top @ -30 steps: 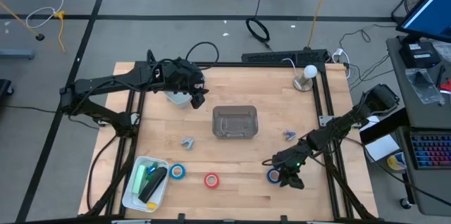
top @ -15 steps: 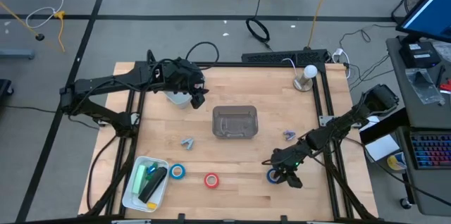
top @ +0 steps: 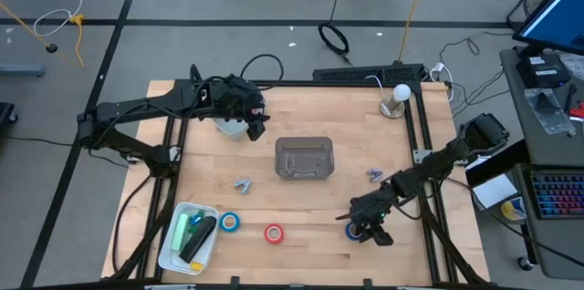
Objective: Pick and place Stapler, Stapler remover, tape
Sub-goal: Put the blue tape into the grey bin
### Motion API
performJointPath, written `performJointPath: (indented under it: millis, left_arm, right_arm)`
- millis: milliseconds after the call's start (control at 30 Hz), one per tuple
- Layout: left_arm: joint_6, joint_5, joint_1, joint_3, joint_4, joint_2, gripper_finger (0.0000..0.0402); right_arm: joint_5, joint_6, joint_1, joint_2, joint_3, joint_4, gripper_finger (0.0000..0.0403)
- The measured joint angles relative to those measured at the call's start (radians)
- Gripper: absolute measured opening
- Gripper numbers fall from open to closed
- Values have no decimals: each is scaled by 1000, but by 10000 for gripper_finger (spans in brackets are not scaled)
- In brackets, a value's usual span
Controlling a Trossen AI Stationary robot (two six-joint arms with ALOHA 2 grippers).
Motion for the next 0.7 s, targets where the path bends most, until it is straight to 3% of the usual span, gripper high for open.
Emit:
performJointPath:
  millis: [467,700]
  left_arm:
    - [3,-20,0,0,0,0,218]
    - [3,-36,0,0,0,0,218]
  right_arm:
    - [48,-168,1,2,-2,-99,114]
    - [60,-217,0,3,-3,-108,77]
